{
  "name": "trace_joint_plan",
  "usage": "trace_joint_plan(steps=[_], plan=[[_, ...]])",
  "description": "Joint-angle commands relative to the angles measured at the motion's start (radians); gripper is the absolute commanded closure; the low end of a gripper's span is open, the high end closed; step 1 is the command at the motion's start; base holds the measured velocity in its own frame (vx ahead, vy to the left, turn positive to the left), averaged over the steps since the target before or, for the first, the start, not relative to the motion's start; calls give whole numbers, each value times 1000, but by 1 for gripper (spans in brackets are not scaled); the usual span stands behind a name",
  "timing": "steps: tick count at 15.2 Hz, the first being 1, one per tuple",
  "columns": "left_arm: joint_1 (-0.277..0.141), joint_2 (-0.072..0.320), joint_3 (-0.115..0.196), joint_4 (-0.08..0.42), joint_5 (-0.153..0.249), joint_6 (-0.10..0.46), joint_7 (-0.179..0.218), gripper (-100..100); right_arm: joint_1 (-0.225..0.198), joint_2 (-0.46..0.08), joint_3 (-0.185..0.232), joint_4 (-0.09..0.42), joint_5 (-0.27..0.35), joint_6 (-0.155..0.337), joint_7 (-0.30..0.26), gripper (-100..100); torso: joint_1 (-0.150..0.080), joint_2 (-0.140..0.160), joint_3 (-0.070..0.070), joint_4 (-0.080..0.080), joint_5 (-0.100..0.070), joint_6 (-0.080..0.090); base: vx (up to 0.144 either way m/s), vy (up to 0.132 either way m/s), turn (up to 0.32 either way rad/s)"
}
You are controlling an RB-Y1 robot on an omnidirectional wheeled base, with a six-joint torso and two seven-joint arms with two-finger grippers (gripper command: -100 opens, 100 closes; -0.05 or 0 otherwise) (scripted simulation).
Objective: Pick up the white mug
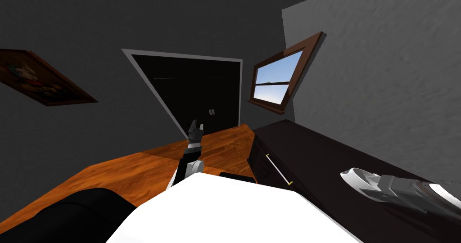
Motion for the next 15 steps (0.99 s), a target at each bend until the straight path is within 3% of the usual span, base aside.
trace_joint_plan(steps=[1,2,6,7,8,12,15], plan=[[0,0,0,0,0,0,0,0,29,-22,23,4,-6,-5,3,-100,0,0,0,0,0,0,35,-1,118],[0,0,0,0,0,0,0,0,18,-14,10,-1,-7,-2,1,-100,0,0,0,0,0,0,20,-4,33],[0,0,0,0,0,0,0,0,26,48,25,18,6,31,26,-100,0,2,1,1,-1,1,18,1,70],[0,0,0,0,0,0,0,0,10,36,24,14,18,20,9,-100,0,2,1,1,-1,1,13,1,24],[0,0,0,0,0,0,0,0,9,41,25,16,22,21,8,100,0,2,1,1,0,1,0,0,0],[0,0,0,0,0,0,0,0,9,41,25,17,22,22,7,100,0,4,2,1,-1,0,0,0,0],[0,0,0,0,0,0,0,0,23,-10,14,0,-8,2,4,100,0,5,3,1,0,0,-17,0,-74]])
